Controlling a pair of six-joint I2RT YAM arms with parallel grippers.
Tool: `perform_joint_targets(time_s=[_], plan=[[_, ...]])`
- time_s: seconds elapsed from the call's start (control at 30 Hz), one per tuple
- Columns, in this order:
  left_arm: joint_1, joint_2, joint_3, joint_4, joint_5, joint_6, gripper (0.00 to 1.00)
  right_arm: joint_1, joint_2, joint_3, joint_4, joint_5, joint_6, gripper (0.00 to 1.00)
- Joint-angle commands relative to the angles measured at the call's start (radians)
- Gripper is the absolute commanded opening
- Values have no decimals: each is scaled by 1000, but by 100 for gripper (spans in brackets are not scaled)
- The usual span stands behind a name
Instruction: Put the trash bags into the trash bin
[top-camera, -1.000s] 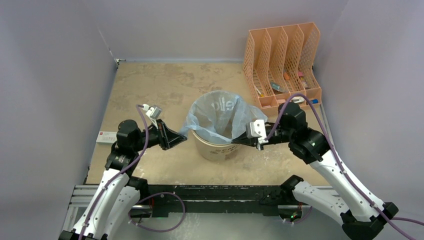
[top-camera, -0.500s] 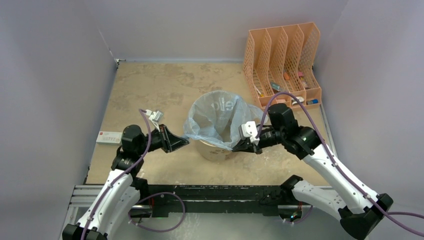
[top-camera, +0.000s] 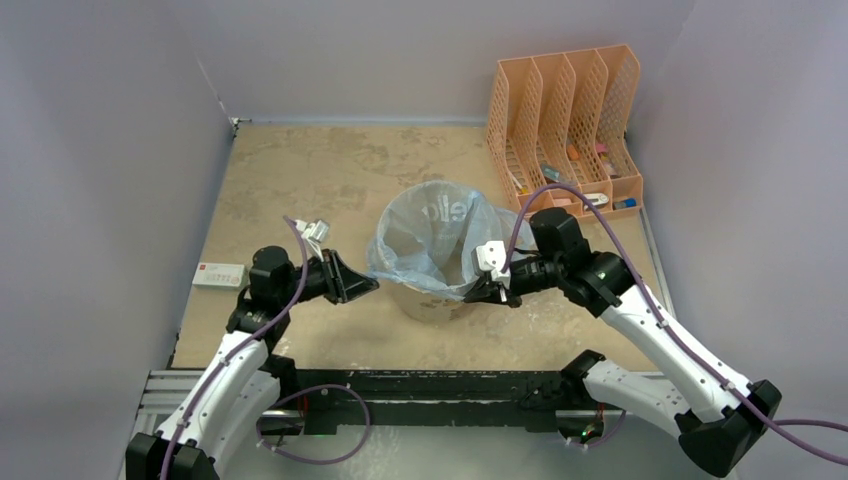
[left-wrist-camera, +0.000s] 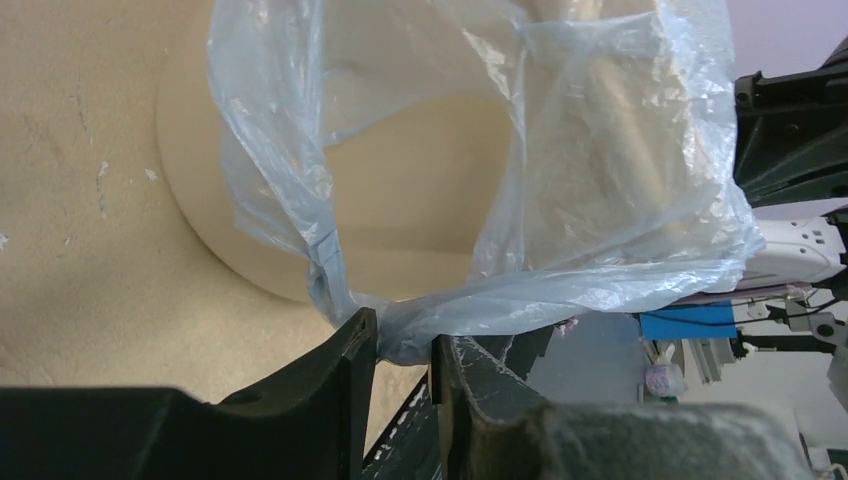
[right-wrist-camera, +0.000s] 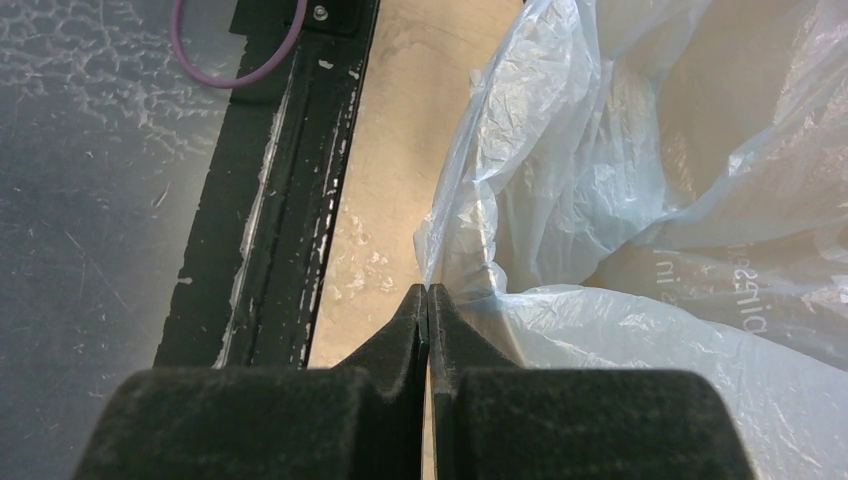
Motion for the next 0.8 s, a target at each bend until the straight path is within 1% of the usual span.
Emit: perform_joint_targets(time_s=[0.0,0.07,0.1,0.27,0.4,0.53,0.63,0.77], plan=[[6,-1,25,-31,-49,50,27,5,-6,-6,1,19,36,0],[6,-1,28,-37,-63,53,28,5,-3,-12,6,19,48,0],[6,-1,29,-75,-73,53,28,5,2,-14,8,19,52,0],[6,20,35,-145,-135,56,34,5,24,-13,10,28,71,0],[6,18,48,-178,-163,61,43,5,20,-3,9,33,78,0],[6,-28,69,-214,-199,46,50,5,9,-3,29,52,106,0],[6,-83,84,-239,-218,17,52,5,-1,-2,63,93,161,0],[6,-178,93,-287,-255,-51,56,5,-6,3,79,120,188,0]])
